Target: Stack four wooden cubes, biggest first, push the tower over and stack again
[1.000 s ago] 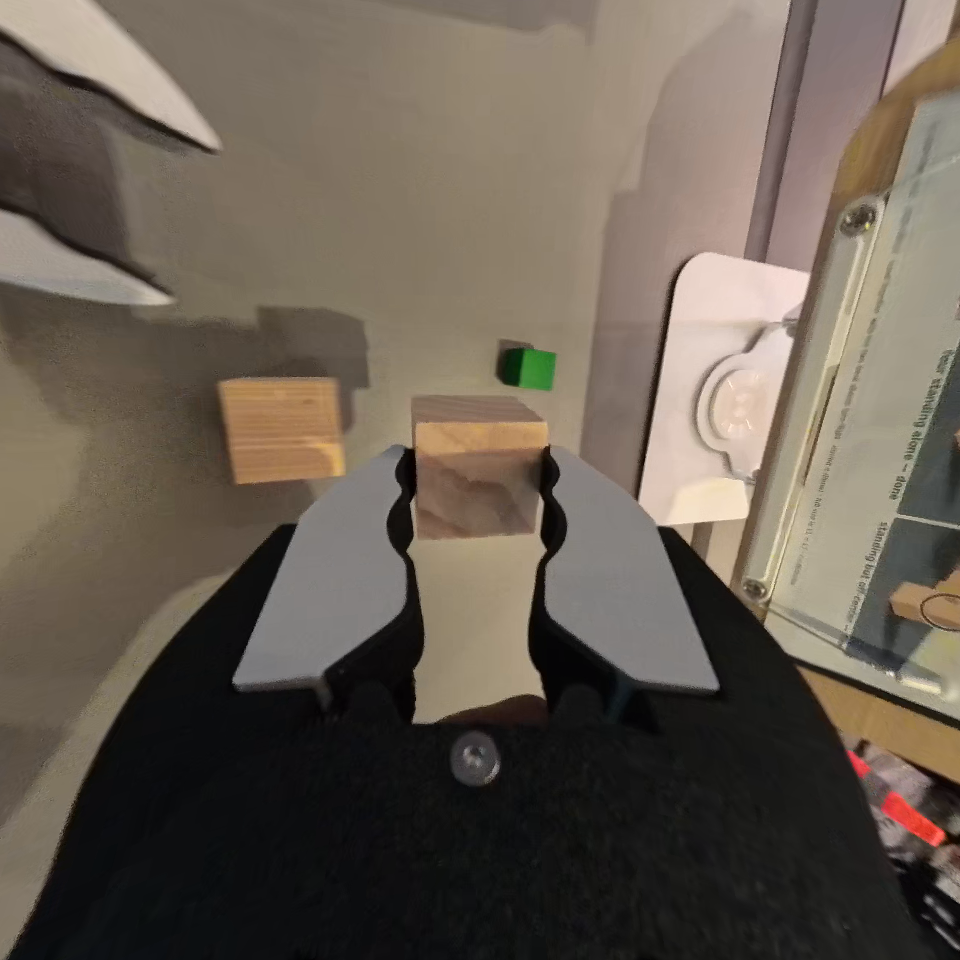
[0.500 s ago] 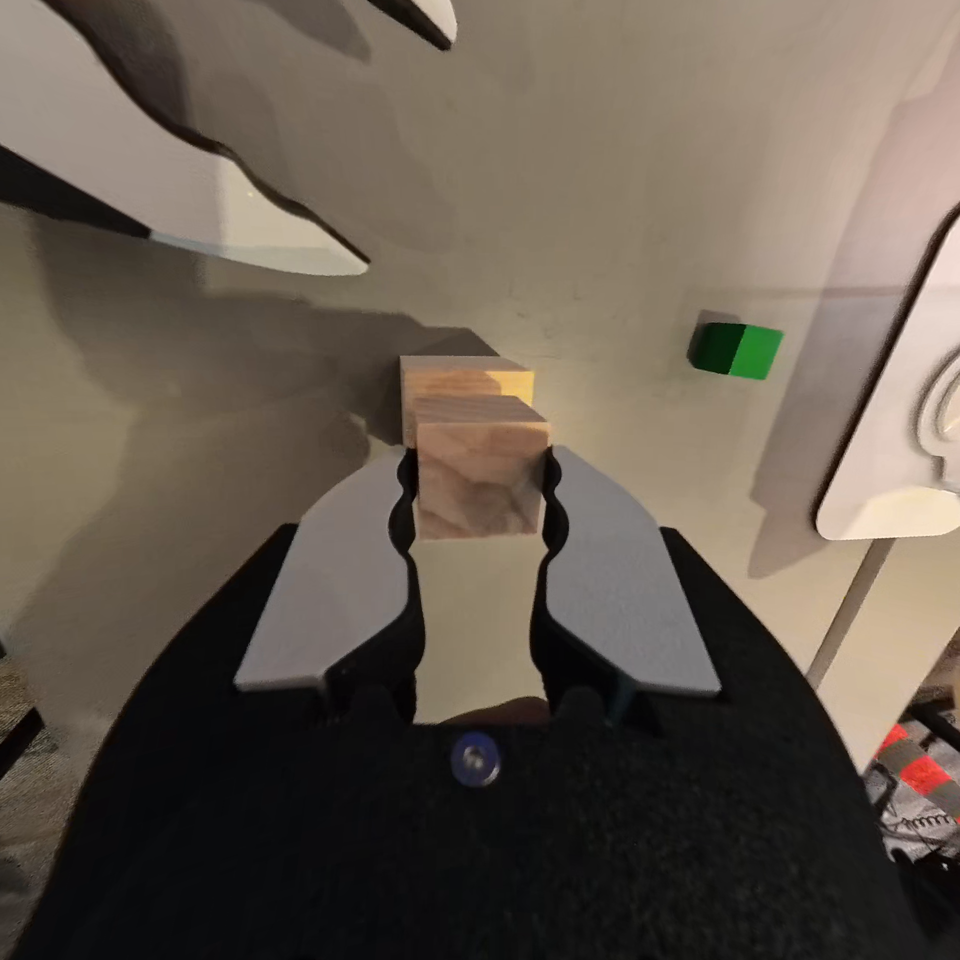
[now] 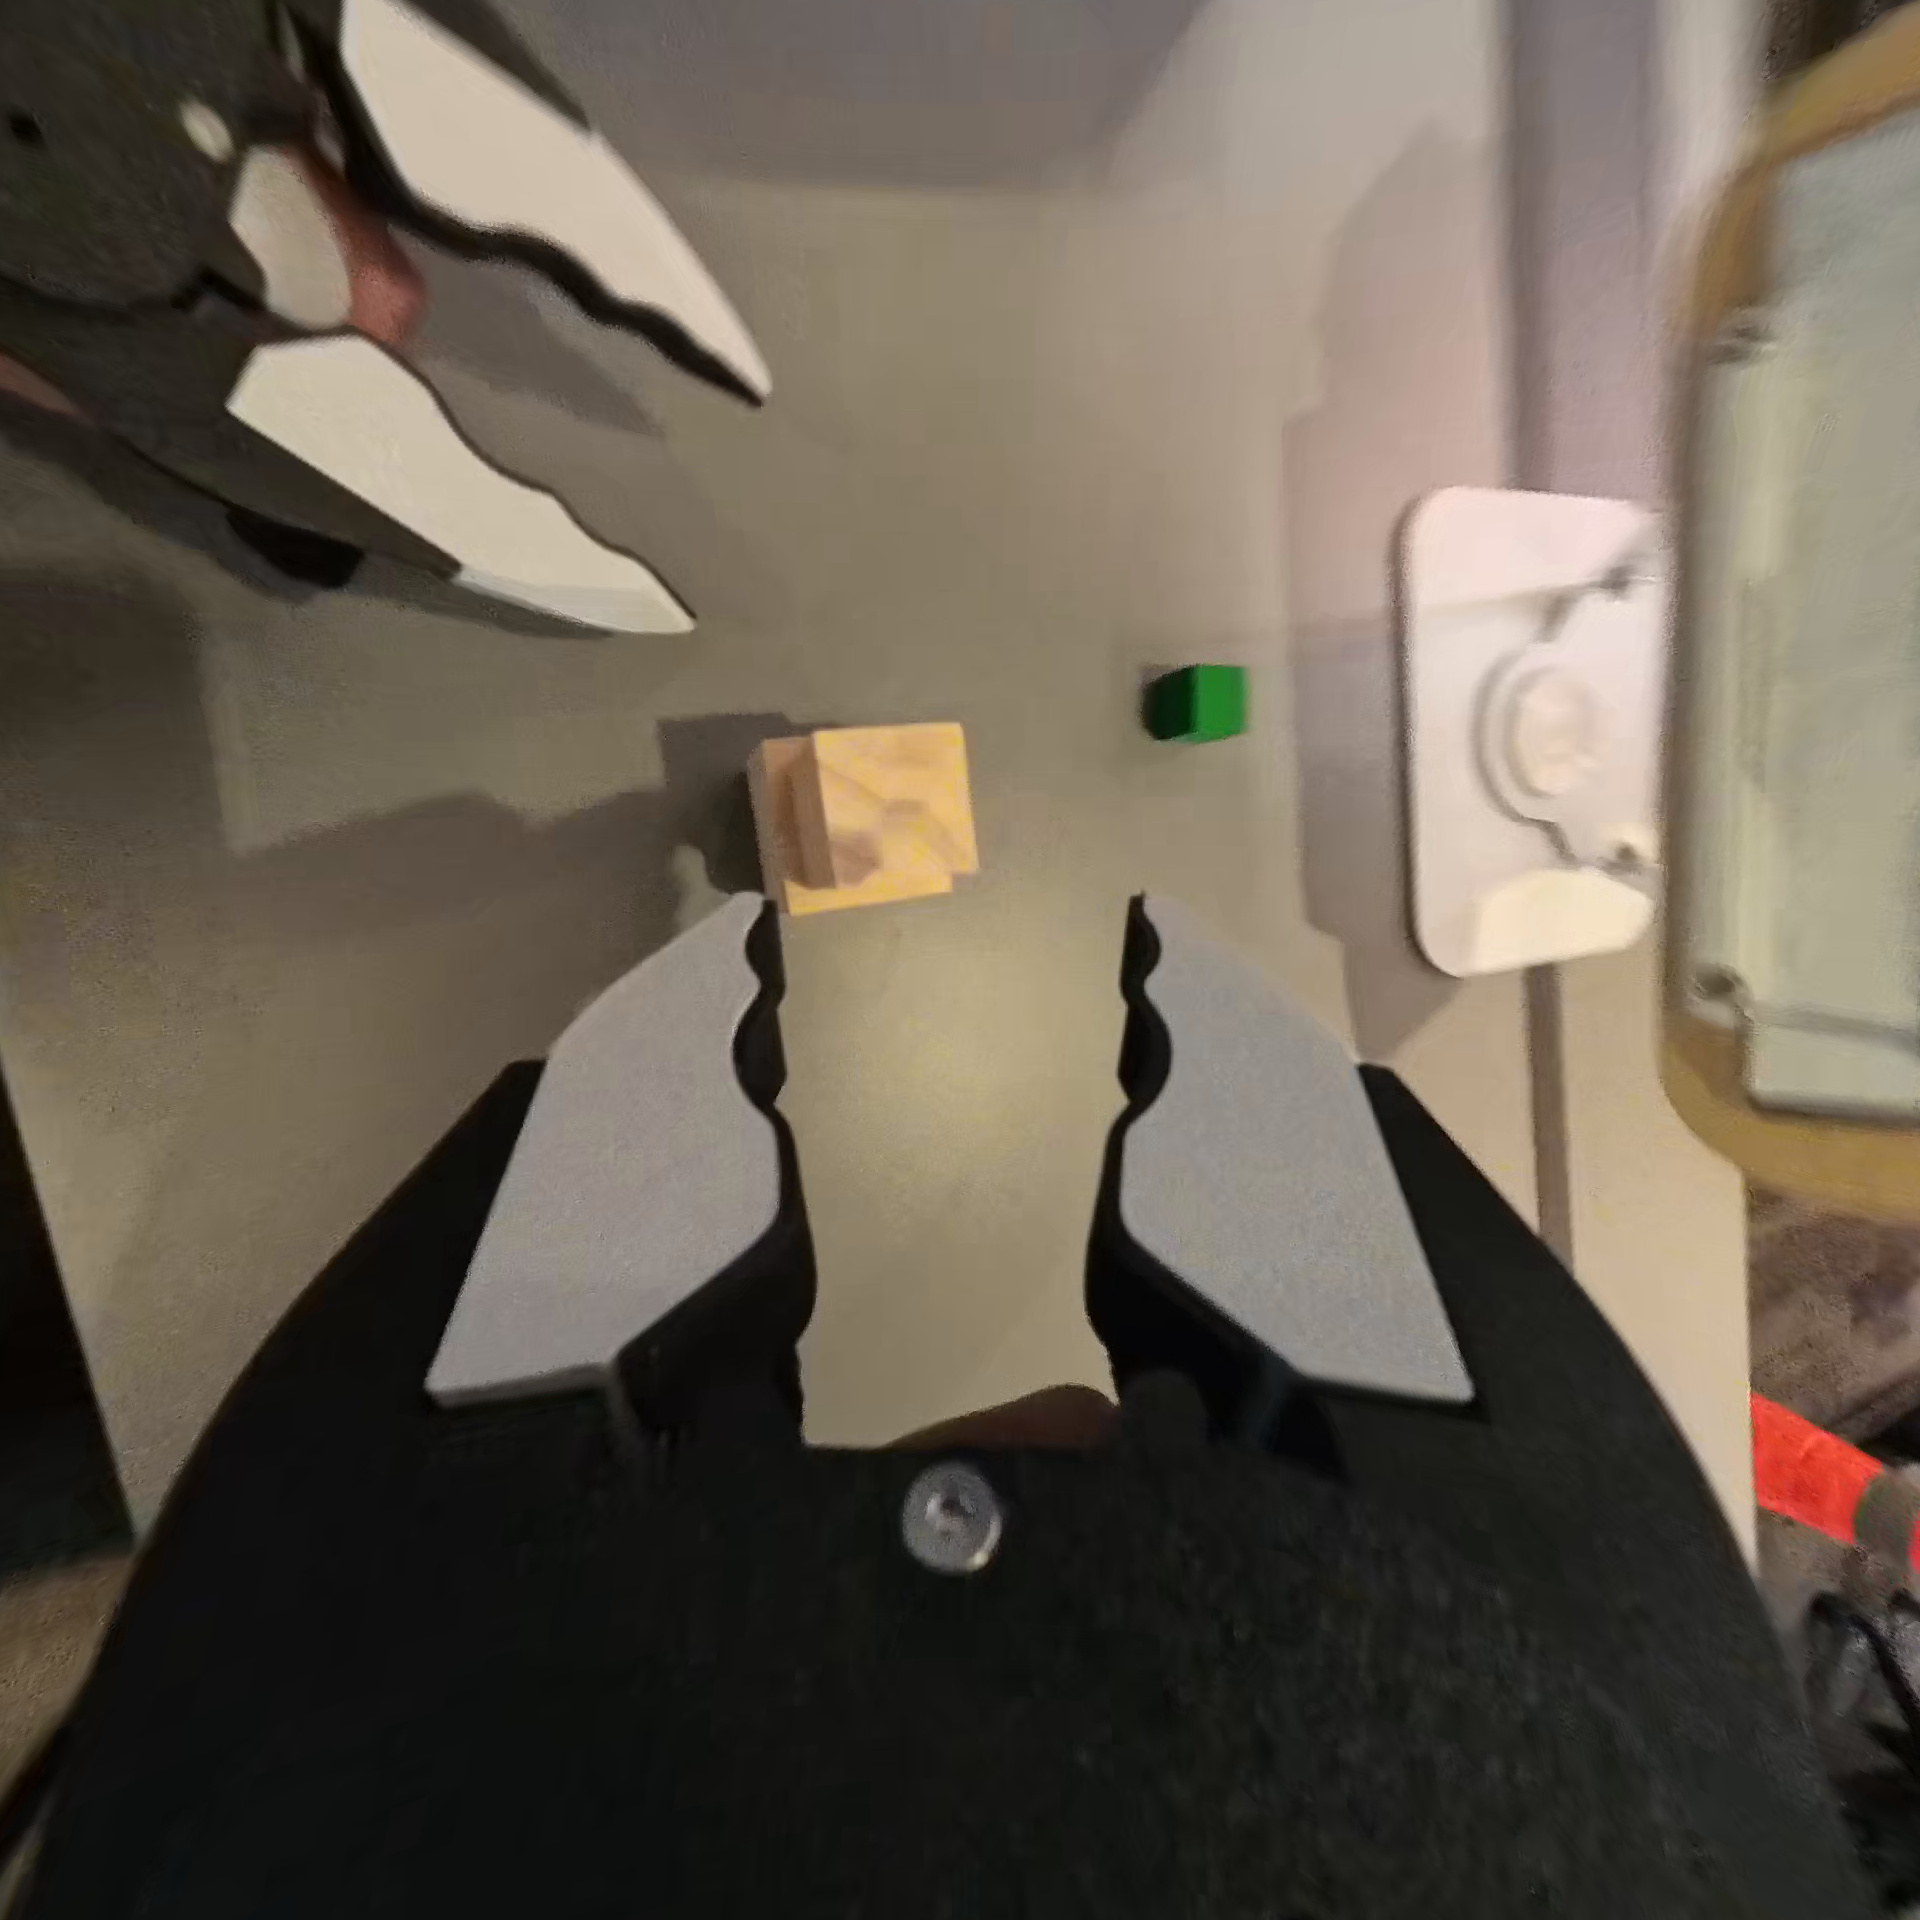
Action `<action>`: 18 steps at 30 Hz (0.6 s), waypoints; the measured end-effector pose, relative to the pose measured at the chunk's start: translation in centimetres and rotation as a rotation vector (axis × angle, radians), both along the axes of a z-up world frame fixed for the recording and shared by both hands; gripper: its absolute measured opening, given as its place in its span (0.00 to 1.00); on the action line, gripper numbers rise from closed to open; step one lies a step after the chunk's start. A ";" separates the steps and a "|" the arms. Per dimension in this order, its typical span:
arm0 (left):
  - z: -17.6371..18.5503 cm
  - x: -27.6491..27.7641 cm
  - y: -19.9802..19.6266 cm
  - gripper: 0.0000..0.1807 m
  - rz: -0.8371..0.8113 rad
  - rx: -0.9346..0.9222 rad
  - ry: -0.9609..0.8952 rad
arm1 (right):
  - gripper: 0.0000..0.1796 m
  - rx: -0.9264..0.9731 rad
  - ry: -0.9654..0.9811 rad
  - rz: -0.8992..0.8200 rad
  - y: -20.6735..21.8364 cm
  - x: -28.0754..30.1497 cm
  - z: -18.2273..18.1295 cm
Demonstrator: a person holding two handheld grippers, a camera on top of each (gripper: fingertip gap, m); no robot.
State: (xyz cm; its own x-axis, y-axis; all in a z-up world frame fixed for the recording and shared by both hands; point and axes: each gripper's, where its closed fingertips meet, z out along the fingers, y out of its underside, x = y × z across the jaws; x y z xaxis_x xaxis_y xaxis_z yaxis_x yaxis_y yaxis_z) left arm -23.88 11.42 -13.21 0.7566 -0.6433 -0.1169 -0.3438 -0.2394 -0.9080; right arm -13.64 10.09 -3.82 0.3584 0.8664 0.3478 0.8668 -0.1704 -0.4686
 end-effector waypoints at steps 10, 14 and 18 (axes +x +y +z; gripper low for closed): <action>1.0 3.1 7.3 0.32 -0.359 -0.085 0.405 | 0.32 0.146 0.689 -0.295 -8.1 4.8 -7.3; 0.0 6.1 13.2 0.33 -0.386 -0.206 0.527 | 0.32 0.116 0.683 -0.296 -8.4 4.7 -9.1; -2.5 9.0 15.8 0.34 -0.287 -0.499 0.454 | 0.32 0.119 0.672 -0.284 -8.8 4.5 -9.3</action>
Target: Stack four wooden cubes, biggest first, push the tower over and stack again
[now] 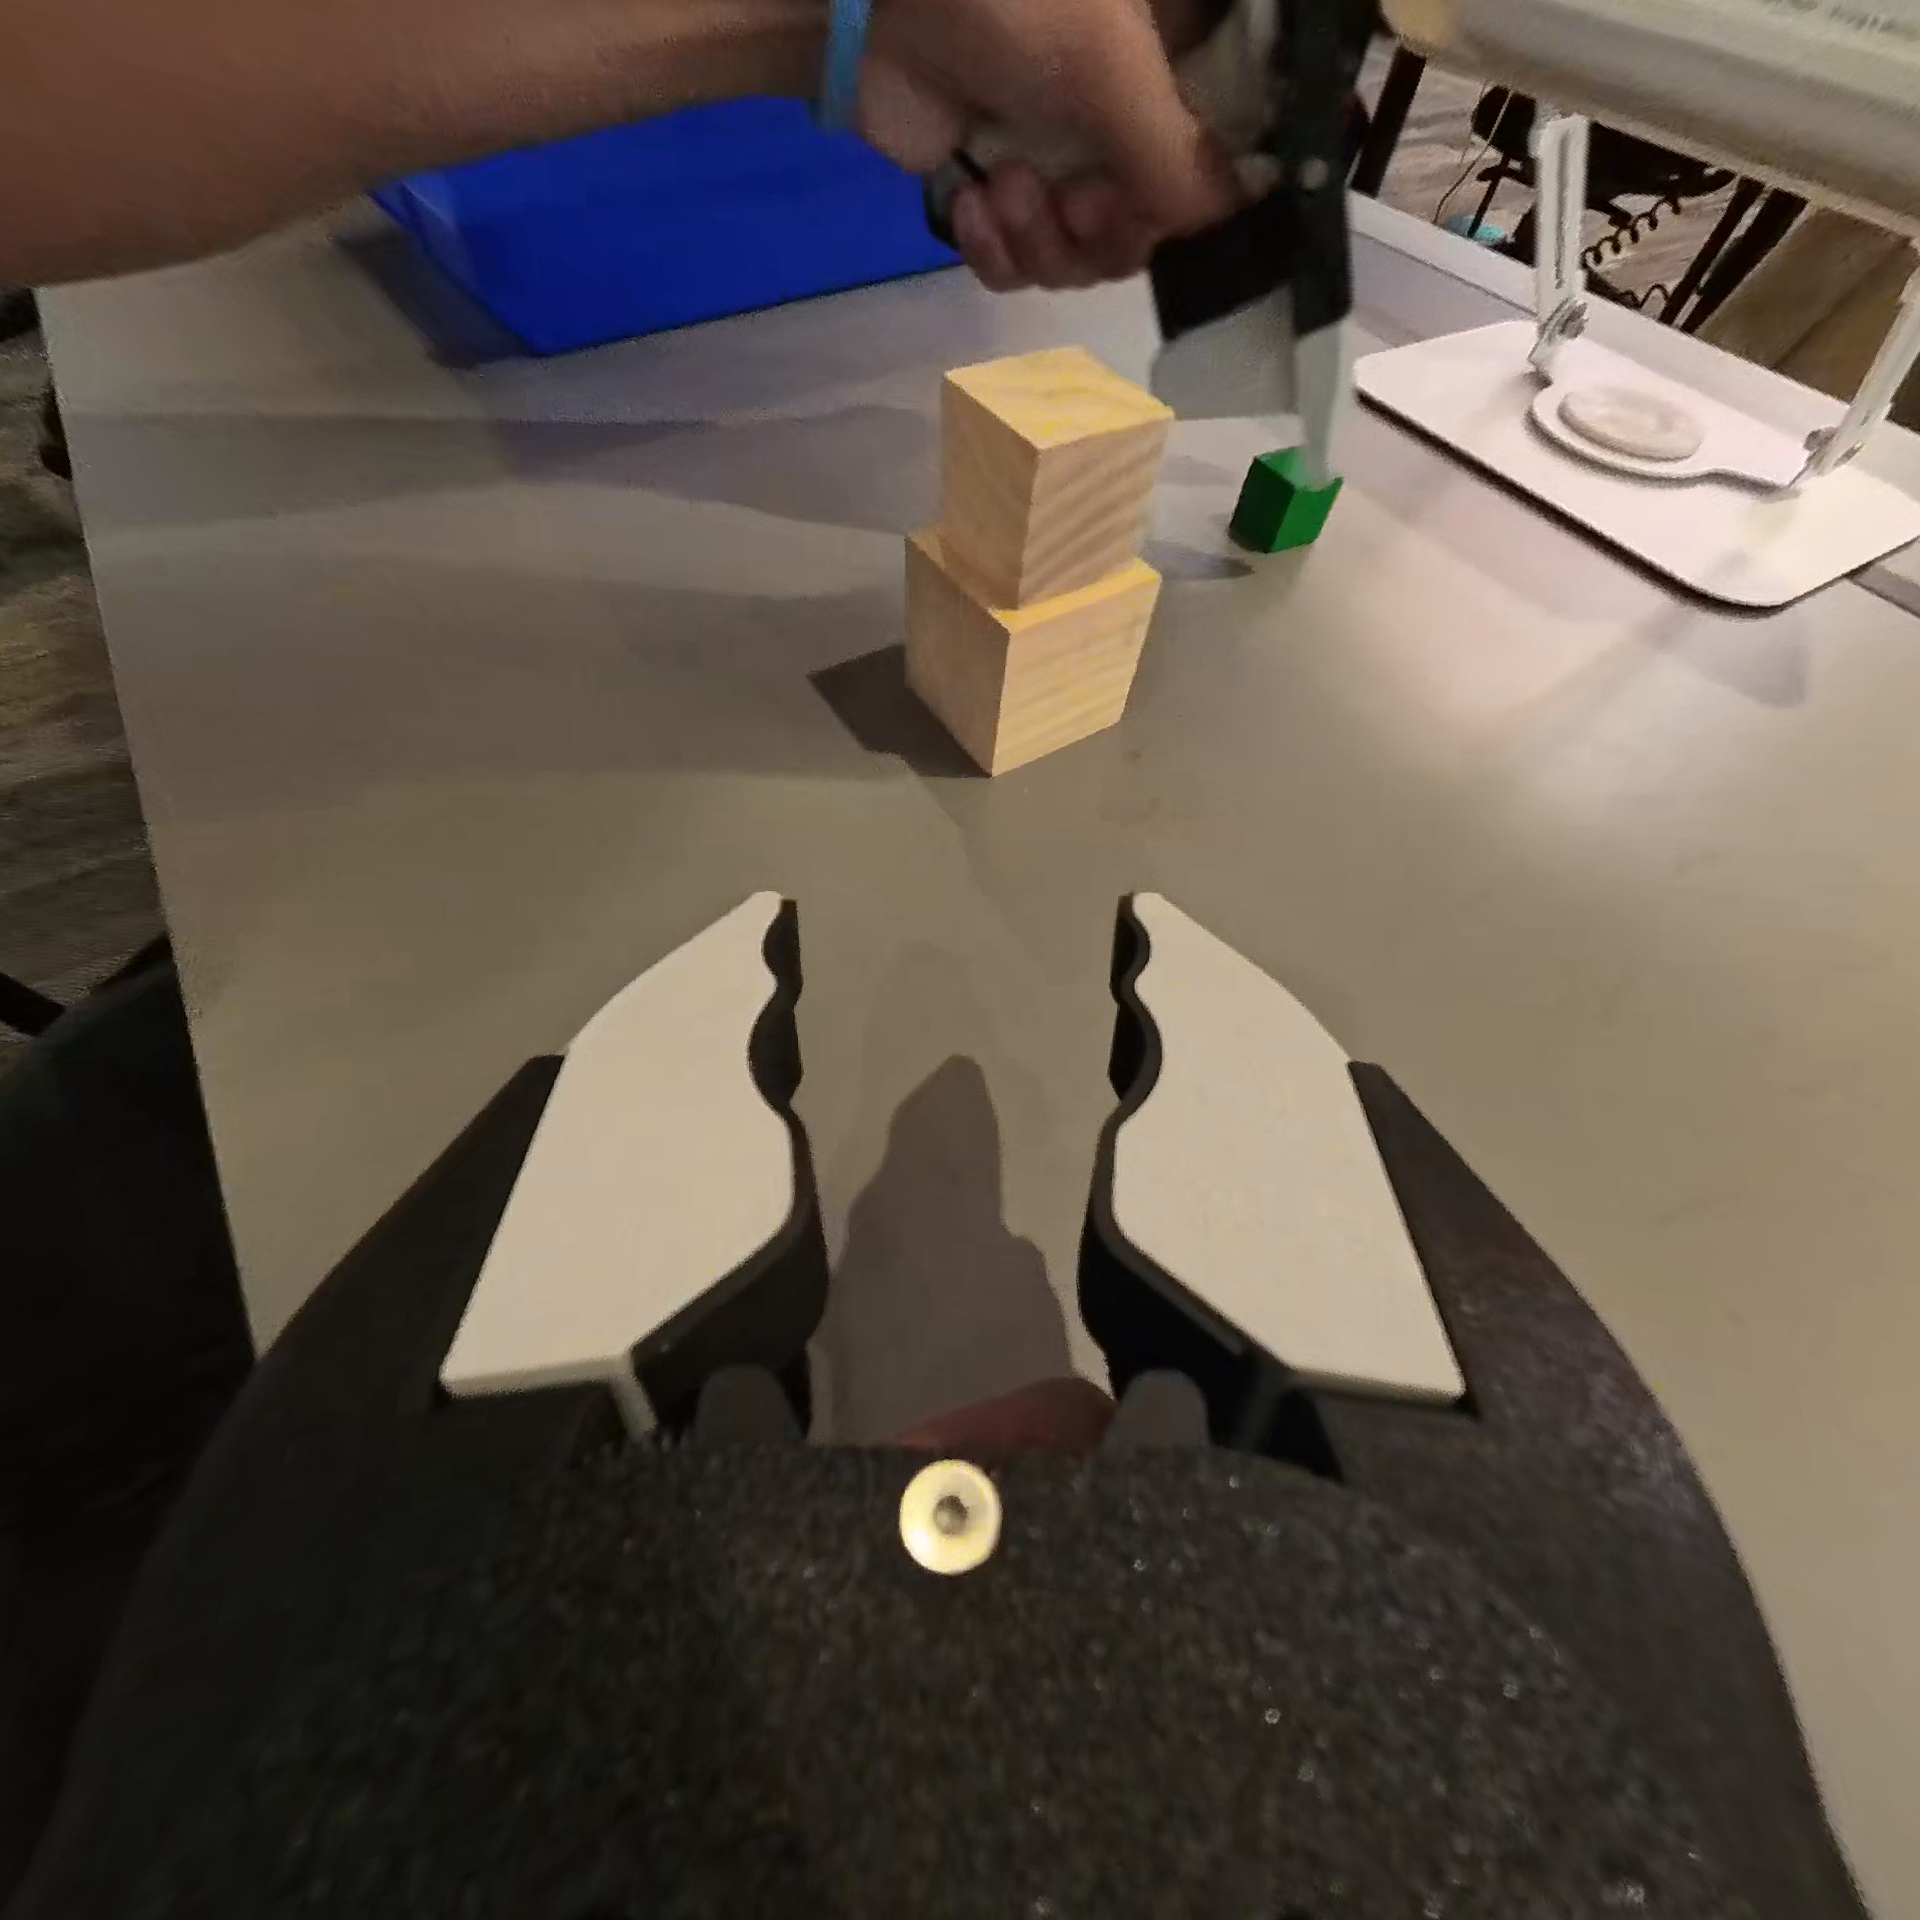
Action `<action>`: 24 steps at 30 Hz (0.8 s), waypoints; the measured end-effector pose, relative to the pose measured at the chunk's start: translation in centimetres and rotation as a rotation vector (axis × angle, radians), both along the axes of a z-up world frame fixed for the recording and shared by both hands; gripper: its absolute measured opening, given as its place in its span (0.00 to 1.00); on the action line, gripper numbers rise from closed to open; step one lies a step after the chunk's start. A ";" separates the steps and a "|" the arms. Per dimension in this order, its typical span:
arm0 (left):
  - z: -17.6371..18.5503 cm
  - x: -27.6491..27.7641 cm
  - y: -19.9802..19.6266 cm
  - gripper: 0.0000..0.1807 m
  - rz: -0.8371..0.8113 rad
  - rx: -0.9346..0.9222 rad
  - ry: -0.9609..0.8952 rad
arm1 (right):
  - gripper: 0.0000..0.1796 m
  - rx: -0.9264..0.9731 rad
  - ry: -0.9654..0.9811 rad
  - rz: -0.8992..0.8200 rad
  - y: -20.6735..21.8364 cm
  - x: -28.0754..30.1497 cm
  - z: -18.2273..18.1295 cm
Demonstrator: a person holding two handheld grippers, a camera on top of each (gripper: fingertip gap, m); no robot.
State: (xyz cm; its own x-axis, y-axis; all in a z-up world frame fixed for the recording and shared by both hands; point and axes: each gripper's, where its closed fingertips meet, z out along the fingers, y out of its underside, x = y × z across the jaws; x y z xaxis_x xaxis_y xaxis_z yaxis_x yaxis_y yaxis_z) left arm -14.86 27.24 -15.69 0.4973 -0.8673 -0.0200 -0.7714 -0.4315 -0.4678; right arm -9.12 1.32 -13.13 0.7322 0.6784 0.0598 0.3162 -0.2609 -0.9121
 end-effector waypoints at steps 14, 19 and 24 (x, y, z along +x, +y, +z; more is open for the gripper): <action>-3.0 0.0 0.2 0.21 0.165 -0.131 0.171 | 0.31 -0.004 0.029 0.024 -0.6 -0.1 0.2; 1.9 0.4 -0.9 0.21 0.055 -0.082 0.053 | 0.30 -0.004 0.033 0.027 -0.7 0.0 0.2; 9.0 0.0 -10.1 0.21 -0.487 0.063 -0.021 | 0.30 -0.012 0.036 0.029 -0.7 0.0 0.1</action>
